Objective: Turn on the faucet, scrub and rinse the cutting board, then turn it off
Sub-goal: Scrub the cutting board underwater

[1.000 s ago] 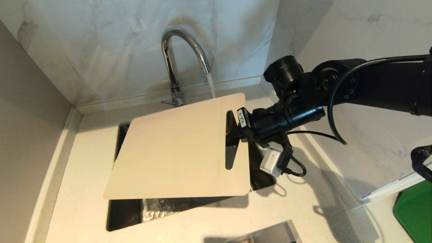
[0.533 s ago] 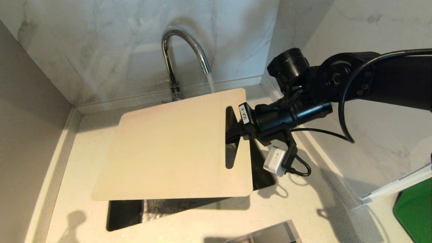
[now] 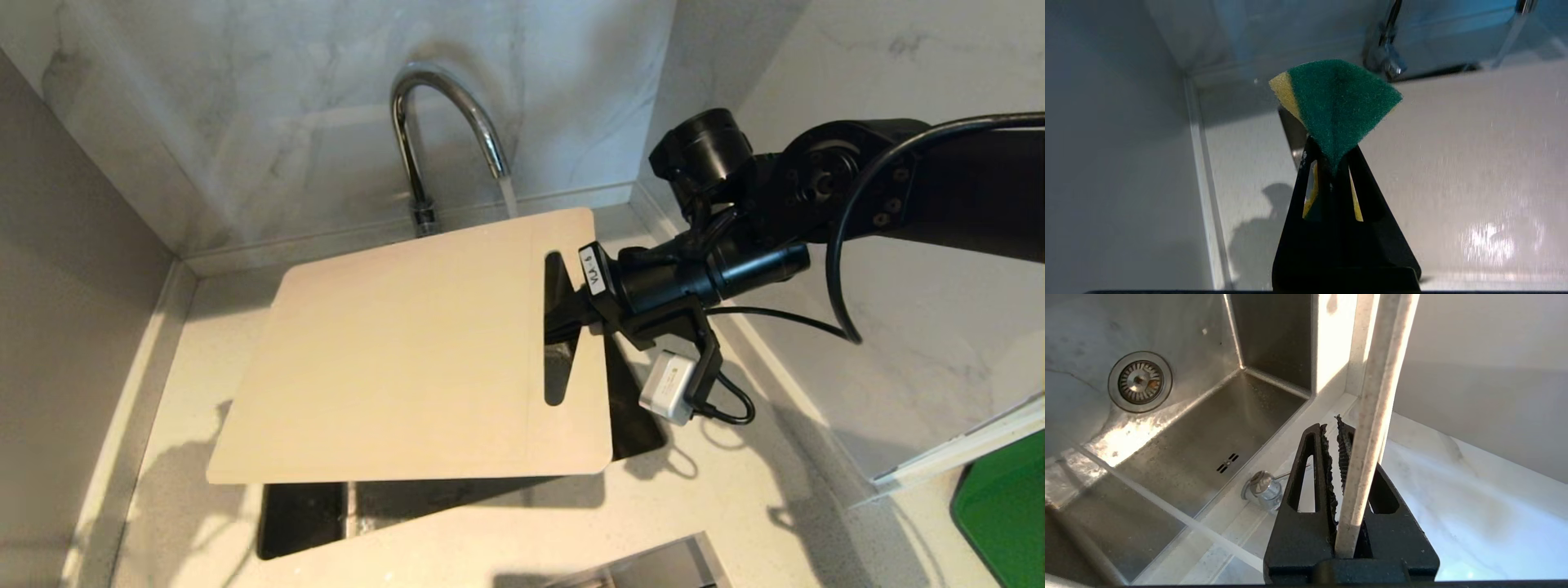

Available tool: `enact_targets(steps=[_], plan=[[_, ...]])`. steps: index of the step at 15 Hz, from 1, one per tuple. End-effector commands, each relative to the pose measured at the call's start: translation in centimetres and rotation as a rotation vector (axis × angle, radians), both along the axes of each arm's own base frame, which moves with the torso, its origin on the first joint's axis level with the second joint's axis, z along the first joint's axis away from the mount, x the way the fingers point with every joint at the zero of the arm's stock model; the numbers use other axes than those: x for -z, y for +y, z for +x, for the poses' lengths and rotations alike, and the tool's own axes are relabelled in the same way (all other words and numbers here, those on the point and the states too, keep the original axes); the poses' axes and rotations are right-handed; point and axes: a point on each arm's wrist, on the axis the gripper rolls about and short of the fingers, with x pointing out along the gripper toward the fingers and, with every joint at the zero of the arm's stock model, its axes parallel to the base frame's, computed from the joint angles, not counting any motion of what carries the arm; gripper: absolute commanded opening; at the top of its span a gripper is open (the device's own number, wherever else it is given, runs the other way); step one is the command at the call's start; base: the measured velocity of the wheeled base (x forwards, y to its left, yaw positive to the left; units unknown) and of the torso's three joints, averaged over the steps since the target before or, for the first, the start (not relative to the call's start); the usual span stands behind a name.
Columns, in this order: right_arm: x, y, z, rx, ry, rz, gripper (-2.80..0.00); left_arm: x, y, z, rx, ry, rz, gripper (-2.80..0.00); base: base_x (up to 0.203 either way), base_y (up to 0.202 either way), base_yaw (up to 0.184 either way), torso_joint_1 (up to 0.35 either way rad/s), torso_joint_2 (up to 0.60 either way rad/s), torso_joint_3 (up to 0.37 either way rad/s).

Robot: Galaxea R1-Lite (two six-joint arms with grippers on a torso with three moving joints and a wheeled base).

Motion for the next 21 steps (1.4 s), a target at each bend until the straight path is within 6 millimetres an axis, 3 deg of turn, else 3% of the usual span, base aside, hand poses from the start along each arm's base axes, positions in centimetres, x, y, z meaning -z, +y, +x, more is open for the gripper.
enact_targets(steps=[1, 5, 10, 17, 21], plan=[[0.0, 0.0, 0.0, -0.012, -0.007, 0.0, -2.8, -2.3, -0.3, 4.4, 0.019, 0.032, 0.002, -2.8, 0.0, 0.0, 0.0, 0.0, 0.0, 0.0], [0.0, 0.0, 0.0, -0.015, -0.008, 0.003, -2.8, -3.9, -2.4, 7.8, 0.15, 0.119, -0.007, -2.8, 0.0, 0.0, 0.0, 0.0, 0.0, 0.0], [0.1, 0.0, -0.1, -0.02, -0.002, 0.005, -2.8, -4.6, -8.5, 9.1, 0.425, 0.245, -0.201, -2.8, 0.0, 0.0, 0.0, 0.0, 0.0, 0.0], [0.1, 0.2, -0.8, -0.035, 0.006, 0.002, -2.8, 0.1, -17.2, 15.2, 0.55, 0.423, -0.338, -2.8, 0.0, 0.0, 0.0, 0.0, 0.0, 0.0], [0.4, 0.2, -1.0, -0.038, -0.006, 0.01, -2.8, 3.0, -19.3, 17.6, 0.531, 0.49, -0.326, -2.8, 0.0, 0.0, 0.0, 0.0, 0.0, 0.0]])
